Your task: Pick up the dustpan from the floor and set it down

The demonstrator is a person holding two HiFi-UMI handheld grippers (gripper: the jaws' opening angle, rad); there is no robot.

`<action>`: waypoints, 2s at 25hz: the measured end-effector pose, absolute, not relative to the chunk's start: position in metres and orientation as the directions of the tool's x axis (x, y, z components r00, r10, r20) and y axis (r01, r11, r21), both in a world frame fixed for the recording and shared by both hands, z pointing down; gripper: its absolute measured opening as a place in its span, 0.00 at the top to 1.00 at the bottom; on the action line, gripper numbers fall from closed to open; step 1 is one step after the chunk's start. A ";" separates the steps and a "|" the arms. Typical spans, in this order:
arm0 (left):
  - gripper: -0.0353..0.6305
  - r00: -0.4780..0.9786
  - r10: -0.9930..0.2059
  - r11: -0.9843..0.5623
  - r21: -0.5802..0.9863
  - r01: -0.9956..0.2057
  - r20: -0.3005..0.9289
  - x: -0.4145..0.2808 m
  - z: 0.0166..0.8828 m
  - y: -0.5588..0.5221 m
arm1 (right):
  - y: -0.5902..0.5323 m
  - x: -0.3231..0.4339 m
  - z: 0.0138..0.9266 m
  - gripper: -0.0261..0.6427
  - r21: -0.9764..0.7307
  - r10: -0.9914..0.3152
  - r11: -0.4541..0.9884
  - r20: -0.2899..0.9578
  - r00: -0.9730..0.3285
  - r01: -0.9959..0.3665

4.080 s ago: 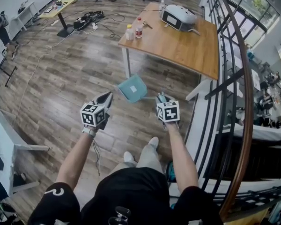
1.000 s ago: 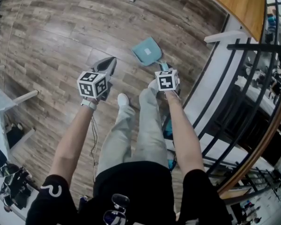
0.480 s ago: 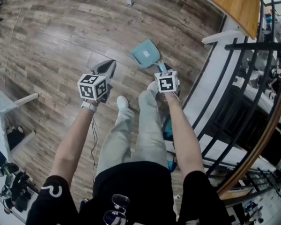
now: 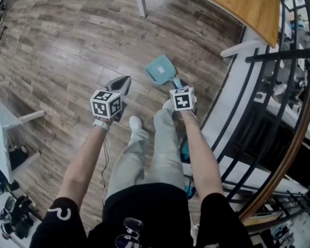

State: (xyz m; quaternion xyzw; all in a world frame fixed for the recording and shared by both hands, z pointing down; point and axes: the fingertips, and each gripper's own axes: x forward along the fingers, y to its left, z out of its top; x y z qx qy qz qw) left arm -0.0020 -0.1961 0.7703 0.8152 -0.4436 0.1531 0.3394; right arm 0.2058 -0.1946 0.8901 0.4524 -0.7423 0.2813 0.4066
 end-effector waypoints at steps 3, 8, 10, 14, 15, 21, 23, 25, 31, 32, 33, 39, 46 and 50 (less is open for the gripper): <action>0.95 0.558 -0.617 -0.375 0.415 -0.829 0.556 0.000 0.768 -0.195 | -0.193 0.207 0.887 0.72 -0.058 -0.442 0.431 0.856 -0.267 -0.900; 0.95 0.555 -0.614 -0.379 0.408 -0.831 0.561 -0.002 0.764 -0.190 | -0.193 0.207 0.872 0.72 -0.049 -0.462 0.433 0.845 -0.268 -0.900; 0.95 0.556 -0.619 -0.382 0.406 -0.830 0.555 -0.003 0.758 -0.191 | -0.197 0.208 0.861 0.72 -0.044 -0.479 0.429 0.836 -0.268 -0.902; 0.95 0.557 -0.624 -0.386 0.404 -0.829 0.548 -0.006 0.740 -0.184 | -0.198 0.210 0.835 0.72 -0.037 -0.507 0.418 0.819 -0.267 -0.908; 0.95 0.557 -0.624 -0.385 0.405 -0.829 0.548 -0.007 0.736 -0.181 | -0.196 0.210 0.828 0.72 -0.040 -0.511 0.416 0.816 -0.270 -0.909; 0.95 0.564 -0.654 -0.411 0.390 -0.824 0.504 -0.013 0.694 -0.202 | -0.220 0.213 0.776 0.73 -0.028 -0.575 0.396 0.772 -0.272 -0.918; 0.95 0.568 -0.664 -0.421 0.385 -0.821 0.486 -0.018 0.677 -0.206 | -0.222 0.209 0.757 0.74 -0.026 -0.596 0.395 0.753 -0.278 -0.918; 0.95 0.572 -0.676 -0.432 0.379 -0.818 0.464 -0.026 0.658 -0.209 | -0.224 0.202 0.736 0.75 -0.026 -0.617 0.394 0.733 -0.285 -0.919; 0.95 0.578 -0.718 -0.450 0.375 -0.810 0.387 -0.050 0.597 -0.220 | -0.233 0.184 0.668 0.84 -0.007 -0.686 0.376 0.670 -0.283 -0.927; 0.95 0.580 -0.723 -0.454 0.374 -0.809 0.376 -0.054 0.588 -0.221 | -0.235 0.181 0.656 0.88 -0.010 -0.701 0.371 0.653 -0.287 -0.929; 0.95 0.581 -0.727 -0.459 0.370 -0.808 0.366 -0.059 0.580 -0.221 | -0.237 0.176 0.644 0.90 -0.014 -0.715 0.366 0.636 -0.291 -0.930; 0.95 0.582 -0.753 -0.481 0.347 -0.805 0.306 -0.085 0.527 -0.222 | -0.238 0.155 0.583 0.97 -0.007 -0.764 0.361 0.571 -0.300 -0.932; 0.95 0.589 -0.776 -0.514 0.317 -0.797 0.224 -0.100 0.469 -0.222 | -0.233 0.124 0.512 0.97 -0.019 -0.810 0.395 0.464 -0.358 -0.919; 0.95 0.596 -0.778 -0.528 0.307 -0.792 0.199 -0.104 0.448 -0.214 | -0.226 0.111 0.478 0.97 -0.009 -0.832 0.411 0.405 -0.379 -0.912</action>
